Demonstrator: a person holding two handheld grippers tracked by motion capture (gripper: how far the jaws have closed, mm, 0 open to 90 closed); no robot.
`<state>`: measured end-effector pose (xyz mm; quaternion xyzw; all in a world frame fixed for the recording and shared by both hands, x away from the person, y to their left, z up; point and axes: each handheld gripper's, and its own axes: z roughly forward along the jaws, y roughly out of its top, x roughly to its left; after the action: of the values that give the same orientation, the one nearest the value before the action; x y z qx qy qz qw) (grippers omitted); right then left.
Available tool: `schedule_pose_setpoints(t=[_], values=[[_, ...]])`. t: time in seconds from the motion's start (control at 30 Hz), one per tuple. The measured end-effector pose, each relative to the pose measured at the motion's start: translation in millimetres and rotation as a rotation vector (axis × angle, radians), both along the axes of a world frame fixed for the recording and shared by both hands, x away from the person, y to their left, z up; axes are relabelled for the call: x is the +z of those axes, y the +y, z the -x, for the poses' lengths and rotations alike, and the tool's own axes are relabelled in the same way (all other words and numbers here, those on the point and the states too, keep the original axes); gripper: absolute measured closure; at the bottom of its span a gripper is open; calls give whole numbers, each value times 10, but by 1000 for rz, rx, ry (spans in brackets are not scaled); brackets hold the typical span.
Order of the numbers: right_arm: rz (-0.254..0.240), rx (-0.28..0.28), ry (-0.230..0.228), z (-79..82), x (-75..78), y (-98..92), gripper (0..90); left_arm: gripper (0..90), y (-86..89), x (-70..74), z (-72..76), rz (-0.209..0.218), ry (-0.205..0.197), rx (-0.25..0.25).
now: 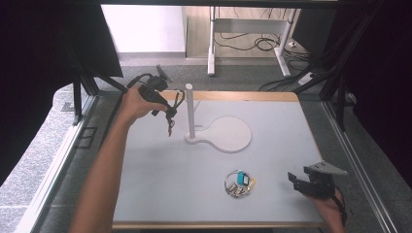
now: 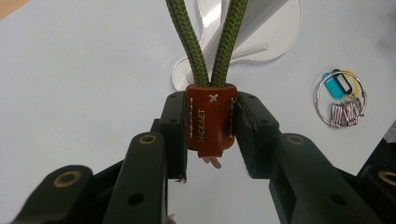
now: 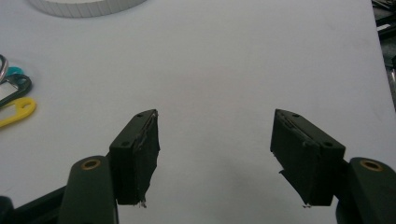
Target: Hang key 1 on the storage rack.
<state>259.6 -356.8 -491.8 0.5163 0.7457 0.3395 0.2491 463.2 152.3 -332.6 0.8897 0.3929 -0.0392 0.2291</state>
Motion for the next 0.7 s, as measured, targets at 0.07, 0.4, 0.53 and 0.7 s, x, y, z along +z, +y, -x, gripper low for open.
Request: schedule_pose_setpoints(t=[0.07, 0.4, 0.53, 0.7], values=[[2, 1, -1, 0, -1, 0, 325, 662, -23, -18, 0, -1, 2, -7], [7, 1, 2, -4, -13, -7, 324, 642, -55, -116, 32, -15, -6, -3], [5, 5, 0, -3, -11, -6, 323, 581, -26, -142, 97, -36, -13, 4], [6, 17, -1, -2, -9, 24, 320, 494, 21, -127, 264, -29, -51, 5]])
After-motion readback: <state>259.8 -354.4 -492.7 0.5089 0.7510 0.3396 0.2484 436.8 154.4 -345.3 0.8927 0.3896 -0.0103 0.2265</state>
